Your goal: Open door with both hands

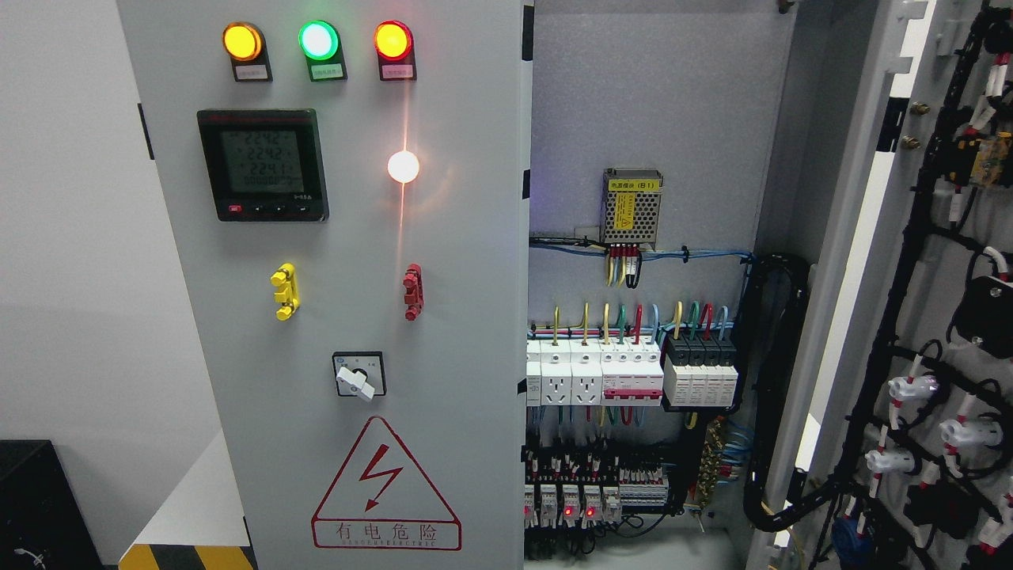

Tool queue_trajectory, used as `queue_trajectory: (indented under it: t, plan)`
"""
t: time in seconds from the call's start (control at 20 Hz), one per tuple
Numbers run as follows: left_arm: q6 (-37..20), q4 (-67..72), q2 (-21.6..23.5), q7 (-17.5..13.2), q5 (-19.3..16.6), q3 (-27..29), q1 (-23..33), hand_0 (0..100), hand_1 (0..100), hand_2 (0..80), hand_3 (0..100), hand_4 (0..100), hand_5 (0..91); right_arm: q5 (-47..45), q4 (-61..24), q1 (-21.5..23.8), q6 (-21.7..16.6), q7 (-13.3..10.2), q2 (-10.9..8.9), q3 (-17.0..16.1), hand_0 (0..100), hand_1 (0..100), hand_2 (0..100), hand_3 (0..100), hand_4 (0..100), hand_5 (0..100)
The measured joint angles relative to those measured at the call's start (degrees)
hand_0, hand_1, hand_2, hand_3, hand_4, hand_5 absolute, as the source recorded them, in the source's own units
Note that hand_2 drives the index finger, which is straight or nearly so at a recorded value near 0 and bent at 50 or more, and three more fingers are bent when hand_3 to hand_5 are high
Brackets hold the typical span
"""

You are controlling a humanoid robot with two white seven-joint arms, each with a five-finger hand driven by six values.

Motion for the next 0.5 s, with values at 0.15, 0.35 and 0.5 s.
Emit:
queue_trajectory:
  t: [0.15, 0.35, 0.5]
  plan:
    - [0.00, 0.00, 0.00, 0.00, 0.00, 0.00, 0.00, 0, 0, 0.0, 0, 0, 0.0, 0.00, -0.30, -4.23, 0.42, -0.29, 0.45, -0.21, 0, 0, 0, 0, 0, 0]
    - [0.00, -0.01, -0.01, 0.00, 0.00, 0.00, 0.00, 0, 0, 0.0, 0, 0, 0.0, 0.00, -0.14, -9.46, 2.67, -0.61, 1.51, -0.51, 0, 0, 0, 0, 0, 0]
    - [0.00, -0.01, -0.01, 0.00, -0.01, 0.00, 0.00, 0, 0, 0.0, 0, 0, 0.0, 0.00, 0.04, -12.81, 6.91, -0.71, 2.28, -0.64, 0, 0, 0, 0, 0, 0]
